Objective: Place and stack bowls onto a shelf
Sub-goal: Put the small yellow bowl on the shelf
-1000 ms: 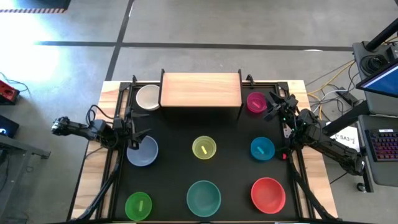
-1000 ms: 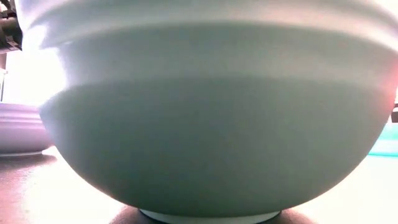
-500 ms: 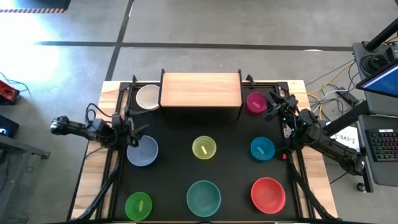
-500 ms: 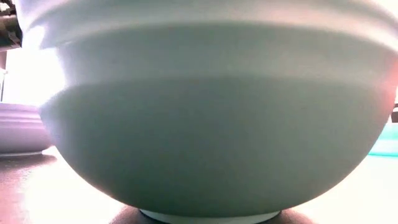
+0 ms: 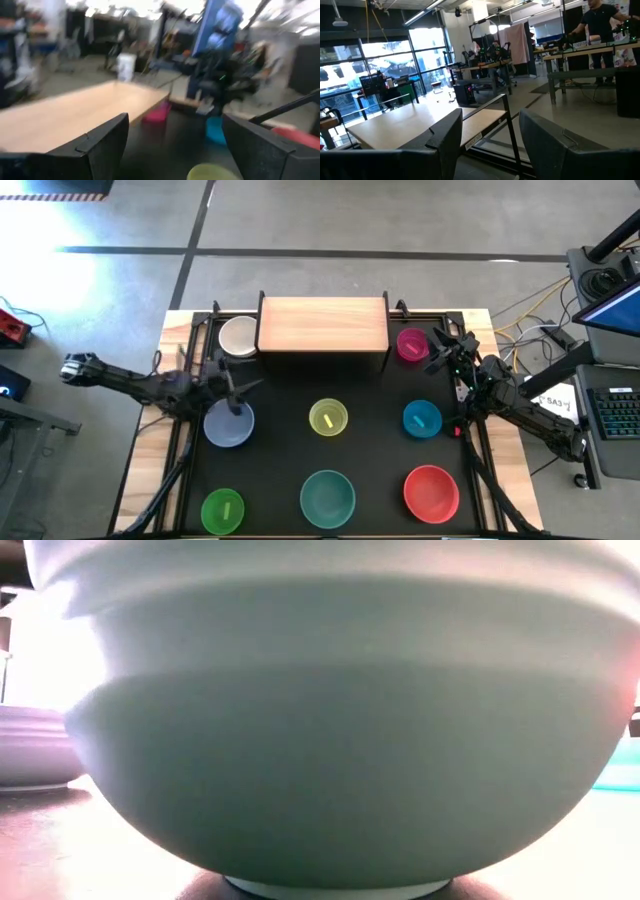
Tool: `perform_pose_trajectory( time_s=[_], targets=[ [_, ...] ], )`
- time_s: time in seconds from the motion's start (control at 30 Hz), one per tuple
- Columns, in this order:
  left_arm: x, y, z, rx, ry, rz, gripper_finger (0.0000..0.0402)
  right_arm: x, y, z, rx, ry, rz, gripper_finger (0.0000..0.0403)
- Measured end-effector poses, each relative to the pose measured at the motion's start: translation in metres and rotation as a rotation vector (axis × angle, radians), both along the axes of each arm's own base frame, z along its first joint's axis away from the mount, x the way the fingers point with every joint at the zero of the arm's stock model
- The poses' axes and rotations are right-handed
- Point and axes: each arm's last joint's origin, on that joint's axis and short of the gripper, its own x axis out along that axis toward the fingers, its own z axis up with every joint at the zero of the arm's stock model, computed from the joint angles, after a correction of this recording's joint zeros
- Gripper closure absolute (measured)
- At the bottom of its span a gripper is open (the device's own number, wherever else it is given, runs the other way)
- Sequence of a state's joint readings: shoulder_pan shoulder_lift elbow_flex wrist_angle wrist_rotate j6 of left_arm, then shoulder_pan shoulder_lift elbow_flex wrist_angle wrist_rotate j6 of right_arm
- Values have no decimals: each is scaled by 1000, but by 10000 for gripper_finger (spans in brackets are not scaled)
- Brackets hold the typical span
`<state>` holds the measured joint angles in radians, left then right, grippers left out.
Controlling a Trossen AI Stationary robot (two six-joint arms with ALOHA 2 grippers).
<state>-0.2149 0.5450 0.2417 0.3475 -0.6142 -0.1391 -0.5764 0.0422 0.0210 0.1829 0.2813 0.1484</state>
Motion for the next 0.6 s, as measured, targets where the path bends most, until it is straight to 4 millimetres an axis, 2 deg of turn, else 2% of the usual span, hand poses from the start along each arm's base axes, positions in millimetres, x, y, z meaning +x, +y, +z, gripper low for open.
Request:
perform_pose_trajectory(
  time_s=[0.2, 0.3, 0.6],
  targets=[
    [32, -5, 5, -88, 204, 38, 99, 0, 0, 0, 0, 0, 0, 218],
    [47, -8, 5, -91, 388, 30, 99, 0, 0, 0, 0, 0, 0, 218],
    [90, -8, -17, -143, 867, 3, 99, 0, 0, 0, 0, 1, 0, 218]
  ],
)
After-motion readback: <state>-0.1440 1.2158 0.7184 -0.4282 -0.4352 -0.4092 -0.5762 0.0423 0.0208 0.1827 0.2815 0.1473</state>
